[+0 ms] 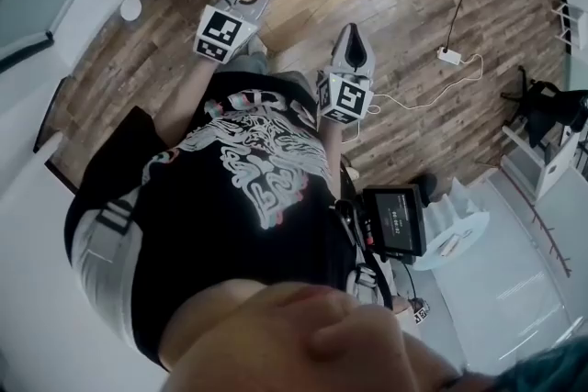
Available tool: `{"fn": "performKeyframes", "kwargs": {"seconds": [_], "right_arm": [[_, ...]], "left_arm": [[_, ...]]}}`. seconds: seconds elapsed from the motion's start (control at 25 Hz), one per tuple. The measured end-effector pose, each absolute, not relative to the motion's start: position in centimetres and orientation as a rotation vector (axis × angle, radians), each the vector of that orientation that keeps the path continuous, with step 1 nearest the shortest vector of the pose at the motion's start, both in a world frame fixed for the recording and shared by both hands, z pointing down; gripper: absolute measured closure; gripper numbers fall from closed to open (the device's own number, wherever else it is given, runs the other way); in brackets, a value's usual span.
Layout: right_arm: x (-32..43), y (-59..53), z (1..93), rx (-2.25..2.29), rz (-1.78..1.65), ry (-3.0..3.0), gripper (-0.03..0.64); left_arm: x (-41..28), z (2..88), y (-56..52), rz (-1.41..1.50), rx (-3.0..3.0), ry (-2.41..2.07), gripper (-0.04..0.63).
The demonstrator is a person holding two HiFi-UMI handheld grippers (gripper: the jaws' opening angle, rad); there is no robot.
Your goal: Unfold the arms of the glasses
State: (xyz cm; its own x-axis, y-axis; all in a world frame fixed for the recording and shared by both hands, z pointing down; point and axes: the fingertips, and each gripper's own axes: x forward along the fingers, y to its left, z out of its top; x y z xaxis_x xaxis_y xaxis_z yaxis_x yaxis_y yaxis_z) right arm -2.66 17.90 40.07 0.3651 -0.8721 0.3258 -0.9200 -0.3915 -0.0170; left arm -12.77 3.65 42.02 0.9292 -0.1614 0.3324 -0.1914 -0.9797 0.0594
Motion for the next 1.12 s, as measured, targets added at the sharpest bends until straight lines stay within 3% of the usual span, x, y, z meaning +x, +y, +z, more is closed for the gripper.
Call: {"fn": "performKeyframes", "kwargs": {"seconds": [1.12], "right_arm": [[10.5, 5.7, 48.5, 2.167, 0.643, -1.860, 0.617]], "left_arm": [[3.1, 49.0, -4.5, 0.739, 3.057, -0.381, 0.606]]}}
